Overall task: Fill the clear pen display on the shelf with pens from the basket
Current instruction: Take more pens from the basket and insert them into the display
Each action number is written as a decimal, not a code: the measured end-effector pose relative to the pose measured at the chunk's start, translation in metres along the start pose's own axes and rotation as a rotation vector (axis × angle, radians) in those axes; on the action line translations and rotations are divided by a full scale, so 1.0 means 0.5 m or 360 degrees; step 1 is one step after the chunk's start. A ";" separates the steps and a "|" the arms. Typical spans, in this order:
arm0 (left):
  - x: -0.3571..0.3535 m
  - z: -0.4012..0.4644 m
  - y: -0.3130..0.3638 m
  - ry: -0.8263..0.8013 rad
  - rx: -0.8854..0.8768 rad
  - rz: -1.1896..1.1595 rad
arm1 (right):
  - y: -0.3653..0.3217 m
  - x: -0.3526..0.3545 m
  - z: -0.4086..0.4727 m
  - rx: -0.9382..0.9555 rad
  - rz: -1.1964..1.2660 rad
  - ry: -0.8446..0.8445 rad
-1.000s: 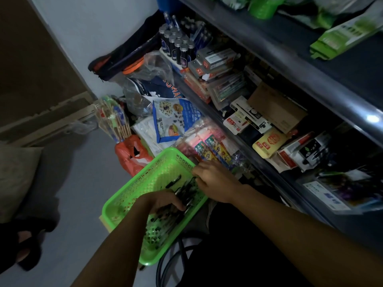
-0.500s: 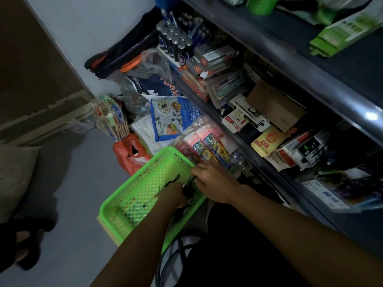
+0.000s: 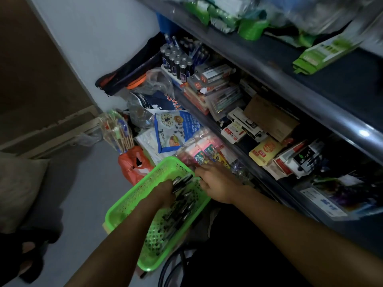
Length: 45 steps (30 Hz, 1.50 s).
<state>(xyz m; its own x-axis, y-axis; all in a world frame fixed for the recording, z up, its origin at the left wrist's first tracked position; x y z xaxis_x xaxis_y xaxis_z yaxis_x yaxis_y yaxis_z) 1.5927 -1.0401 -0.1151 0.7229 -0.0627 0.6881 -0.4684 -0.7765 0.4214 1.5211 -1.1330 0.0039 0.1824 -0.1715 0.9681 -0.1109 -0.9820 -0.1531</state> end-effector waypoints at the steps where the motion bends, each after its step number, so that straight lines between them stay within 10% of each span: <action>1: 0.016 -0.005 0.003 0.0023 -0.0016 -0.0027 | 0.002 0.013 -0.002 -0.0002 -0.0012 0.0028; 25: 0.276 -0.273 0.799 0.0444 -0.1563 -0.0562 | 0.281 0.599 -0.515 -0.0757 -0.0260 0.1152; 45: 0.152 -0.360 1.175 -0.0065 -0.1688 -0.0712 | 0.503 0.784 -0.937 -0.1375 0.0778 0.2021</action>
<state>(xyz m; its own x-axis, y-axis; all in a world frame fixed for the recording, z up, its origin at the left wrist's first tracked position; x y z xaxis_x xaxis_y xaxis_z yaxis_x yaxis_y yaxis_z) 1.2810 -1.3882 0.2908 0.9390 0.0504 0.3401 -0.3435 0.1821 0.9213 1.1072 -1.4098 0.4376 -0.8721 0.1657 0.4604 -0.4828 -0.4439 -0.7549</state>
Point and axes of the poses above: each hand's wrist, its own z-axis towards the middle knuckle, its own x-axis out of the back of the hand, y = z × x, the point moved 10 cm from there along z, towards the middle knuckle, and after that the axes turned 4 degrees about -z, right-handed, at the moved point
